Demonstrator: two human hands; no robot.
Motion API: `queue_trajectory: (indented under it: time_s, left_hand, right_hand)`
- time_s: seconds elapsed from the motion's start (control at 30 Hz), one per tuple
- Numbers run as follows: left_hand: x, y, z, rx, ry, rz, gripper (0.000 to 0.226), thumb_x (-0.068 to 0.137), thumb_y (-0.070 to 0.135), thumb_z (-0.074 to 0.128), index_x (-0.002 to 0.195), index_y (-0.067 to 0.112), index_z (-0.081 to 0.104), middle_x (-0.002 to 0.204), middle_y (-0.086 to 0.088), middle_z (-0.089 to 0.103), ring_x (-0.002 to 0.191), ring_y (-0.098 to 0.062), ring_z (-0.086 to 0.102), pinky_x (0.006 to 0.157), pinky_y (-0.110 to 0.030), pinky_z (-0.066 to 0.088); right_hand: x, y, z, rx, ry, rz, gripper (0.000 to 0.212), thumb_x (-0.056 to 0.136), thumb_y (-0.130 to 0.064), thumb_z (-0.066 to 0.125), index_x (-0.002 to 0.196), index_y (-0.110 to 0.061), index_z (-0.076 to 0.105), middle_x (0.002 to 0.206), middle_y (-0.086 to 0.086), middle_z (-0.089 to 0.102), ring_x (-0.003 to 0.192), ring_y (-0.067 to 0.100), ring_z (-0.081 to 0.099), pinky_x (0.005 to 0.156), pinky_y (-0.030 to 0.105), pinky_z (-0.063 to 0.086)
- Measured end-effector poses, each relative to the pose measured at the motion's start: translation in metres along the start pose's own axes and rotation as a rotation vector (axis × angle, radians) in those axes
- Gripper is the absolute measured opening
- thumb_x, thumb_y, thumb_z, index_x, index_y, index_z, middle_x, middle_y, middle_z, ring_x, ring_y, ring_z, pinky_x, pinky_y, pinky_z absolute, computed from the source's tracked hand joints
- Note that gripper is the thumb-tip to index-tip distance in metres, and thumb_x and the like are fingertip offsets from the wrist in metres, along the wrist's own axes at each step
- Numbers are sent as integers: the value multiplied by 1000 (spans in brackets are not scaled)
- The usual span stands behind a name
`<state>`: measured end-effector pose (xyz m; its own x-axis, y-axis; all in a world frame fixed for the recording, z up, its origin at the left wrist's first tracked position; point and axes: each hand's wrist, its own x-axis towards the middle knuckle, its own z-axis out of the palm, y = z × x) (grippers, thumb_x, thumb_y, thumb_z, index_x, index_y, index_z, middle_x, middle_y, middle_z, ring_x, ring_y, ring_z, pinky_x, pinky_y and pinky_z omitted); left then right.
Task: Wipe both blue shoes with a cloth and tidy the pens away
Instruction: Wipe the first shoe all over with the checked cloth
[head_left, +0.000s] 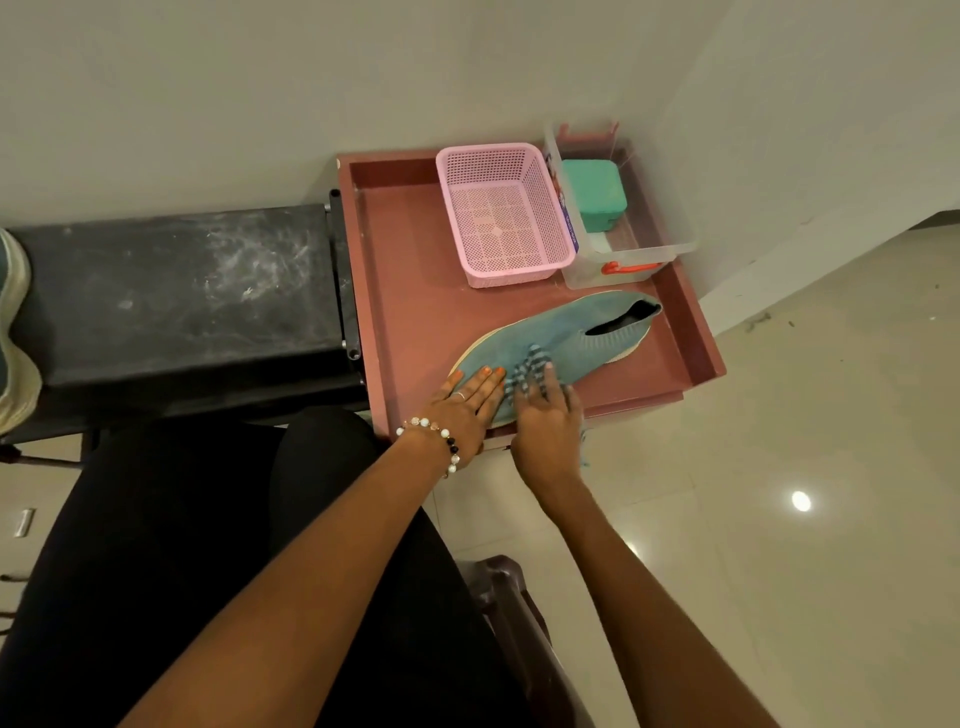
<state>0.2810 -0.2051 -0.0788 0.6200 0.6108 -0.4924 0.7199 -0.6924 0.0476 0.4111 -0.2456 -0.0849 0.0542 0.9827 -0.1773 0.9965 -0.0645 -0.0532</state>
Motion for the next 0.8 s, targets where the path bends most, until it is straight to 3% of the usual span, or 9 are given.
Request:
queue_trajectory:
  time_s: [0.1, 0.17, 0.27, 0.33, 0.43, 0.5, 0.57, 0.67, 0.8]
  left_hand:
    - [0, 1, 0, 12, -6, -3, 65, 101, 17, 28, 151, 7, -14, 157, -8, -23, 146, -22, -18, 117, -39, -11]
    - [0, 0, 0, -1, -3, -6, 66, 102, 19, 28, 150, 8, -17, 157, -7, -23, 146, -21, -18, 117, -38, -10]
    - [1, 0, 1, -21, -2, -9, 67, 102, 18, 28, 150, 8, -17, 158, -7, -23, 146, -21, -18, 117, -38, -10]
    - [1, 1, 0, -34, -12, -9, 68, 101, 17, 30, 150, 8, -17, 158, -7, -23, 146, -21, -18, 117, -38, -11]
    - [1, 1, -1, -14, -25, -15, 68, 102, 20, 31, 150, 7, -16, 157, -7, -24, 146, -21, -19, 118, -39, -10]
    - [0, 2, -1, -9, -29, -12, 68, 102, 20, 31, 150, 7, -15, 157, -8, -24, 146, -21, -18, 118, -39, -9]
    - [-1, 2, 0, -6, -21, -16, 69, 102, 22, 32, 150, 7, -17, 157, -8, -24, 146, -21, -18, 117, -39, -10]
    - [0, 0, 1, -36, -17, -11, 69, 101, 20, 31, 150, 8, -18, 157, -7, -24, 146, -21, -18, 117, -38, -10]
    - [1, 0, -2, -43, -26, -5, 70, 100, 15, 32, 150, 7, -17, 157, -8, -24, 146, -21, -18, 117, -38, -10]
  right_hand:
    - [-3, 39, -1, -64, 18, -186, 68, 48, 1, 82, 113, -12, 68, 117, 10, 67, 122, 31, 54, 101, 53, 37]
    - [10, 61, -12, -168, 98, -153, 59, 63, 3, 73, 119, -11, 65, 124, 12, 63, 126, 33, 50, 107, 54, 25]
    - [24, 53, -19, -206, 80, 14, 49, 92, -4, 41, 141, -8, 41, 149, 13, 36, 143, 33, 19, 115, 50, 0]
    - [15, 21, -12, -140, 34, 122, 51, 92, -5, 43, 143, -3, 35, 152, 16, 28, 144, 33, 15, 115, 52, 4]
    - [-3, -6, -2, -7, -7, 31, 51, 62, -5, 78, 112, -2, 67, 126, 19, 60, 131, 33, 44, 106, 56, 30]
    - [-5, 9, -4, -62, -74, -78, 63, 57, -8, 84, 117, -8, 65, 127, 13, 60, 133, 29, 41, 110, 53, 22]
    - [1, 34, -11, -188, -6, -141, 55, 76, -9, 71, 129, -14, 57, 136, 8, 54, 138, 28, 33, 114, 53, 7]
    - [14, 46, -24, -417, -8, -27, 49, 95, -13, 43, 144, -10, 36, 152, 11, 31, 145, 32, 11, 113, 56, -7]
    - [17, 12, -23, -368, -52, 136, 43, 96, -14, 39, 137, -5, 45, 152, 18, 27, 145, 36, 3, 113, 55, -6]
